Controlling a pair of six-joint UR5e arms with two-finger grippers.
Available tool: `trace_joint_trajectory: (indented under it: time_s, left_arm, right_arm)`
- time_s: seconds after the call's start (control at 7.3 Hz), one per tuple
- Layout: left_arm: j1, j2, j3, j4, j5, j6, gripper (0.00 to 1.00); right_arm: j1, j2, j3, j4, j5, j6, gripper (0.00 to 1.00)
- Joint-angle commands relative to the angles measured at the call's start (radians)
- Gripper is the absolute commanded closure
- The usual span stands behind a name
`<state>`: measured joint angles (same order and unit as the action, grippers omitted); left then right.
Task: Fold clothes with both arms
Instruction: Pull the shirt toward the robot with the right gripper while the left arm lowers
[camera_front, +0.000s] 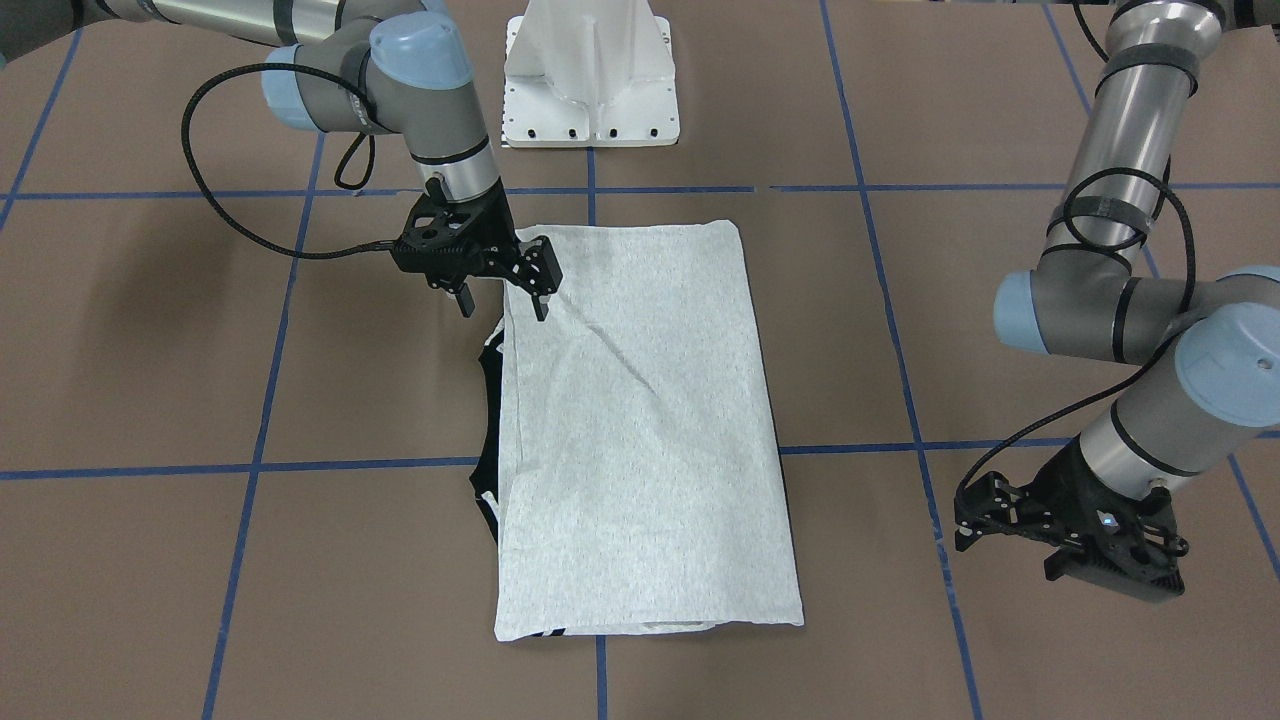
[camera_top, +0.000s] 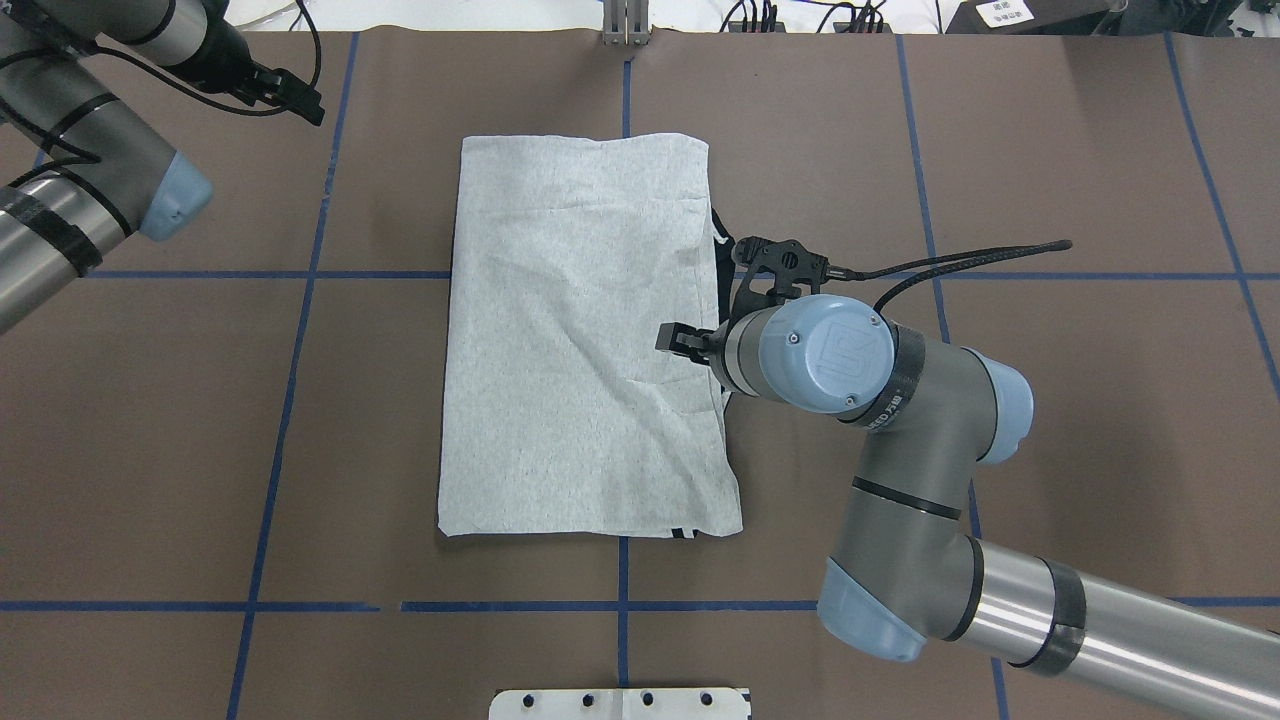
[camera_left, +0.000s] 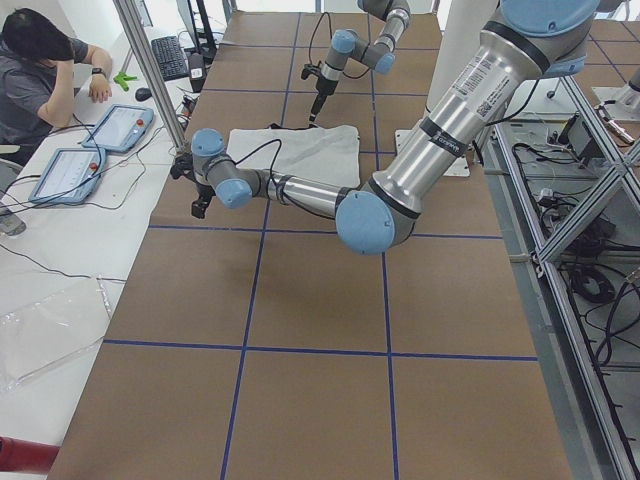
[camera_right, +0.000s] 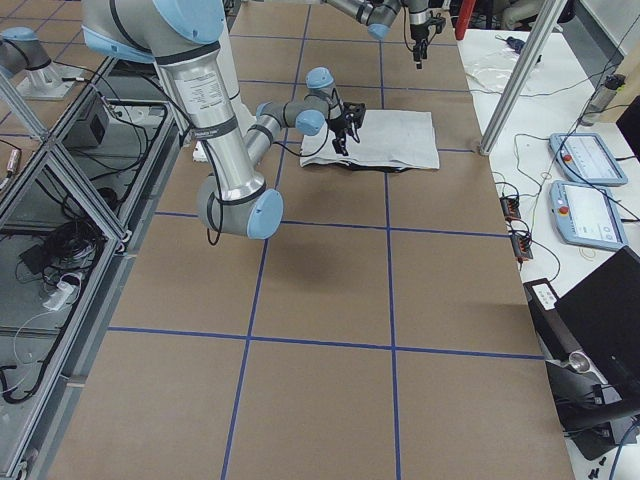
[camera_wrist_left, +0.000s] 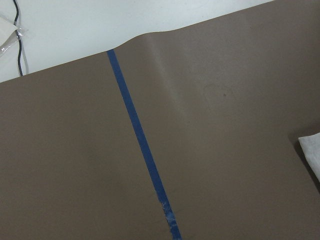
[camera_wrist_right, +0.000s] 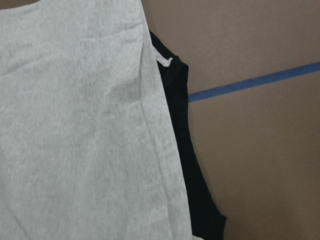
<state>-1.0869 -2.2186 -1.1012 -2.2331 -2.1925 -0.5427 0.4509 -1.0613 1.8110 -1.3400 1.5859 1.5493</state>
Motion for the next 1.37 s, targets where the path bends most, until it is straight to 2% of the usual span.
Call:
trace_joint_trajectory:
  time_s: [0.0, 0.14, 0.27, 0.55, 0.82, 0.96, 1.1, 1.23]
  left_arm:
    - [0.01, 0.119, -0.21, 0.001, -0.131, -0.124, 0.0]
    - [0.024, 0.193, -0.35, 0.001, -0.157, -0.251, 0.0]
    - [0.1, 0.268, -0.485, -0.003, -0.155, -0.373, 0.0]
    - [0.259, 0.357, -0.661, -0.032, -0.081, -0.613, 0.0]
    - [0.468, 0.424, -0.681, -0.15, 0.128, -0.784, 0.0]
    - [0.54, 0.424, -0.678, -0.152, 0.205, -0.857, 0.0]
    - [0.6, 0.422, -0.672, -0.152, 0.267, -0.894, 0.0]
    - [0.628, 0.424, -0.669, -0.152, 0.276, -0.899, 0.0]
  right_arm:
    - [-0.052, -0.061, 0.129, 0.001, 0.014, 0.153, 0.0]
    - [-0.072, -0.083, 0.164, 0.002, 0.006, 0.21, 0.0]
    - [-0.087, -0.092, 0.178, 0.005, -0.006, 0.279, 0.0]
    - [-0.124, -0.104, 0.182, 0.021, -0.056, 0.299, 0.0]
    - [-0.124, -0.121, 0.182, 0.028, -0.06, 0.298, 0.0]
    - [-0.124, -0.121, 0.182, 0.028, -0.06, 0.296, 0.0]
    - [-0.124, -0.121, 0.182, 0.028, -0.06, 0.296, 0.0]
    - [-0.124, -0.121, 0.182, 0.028, -0.06, 0.296, 0.0]
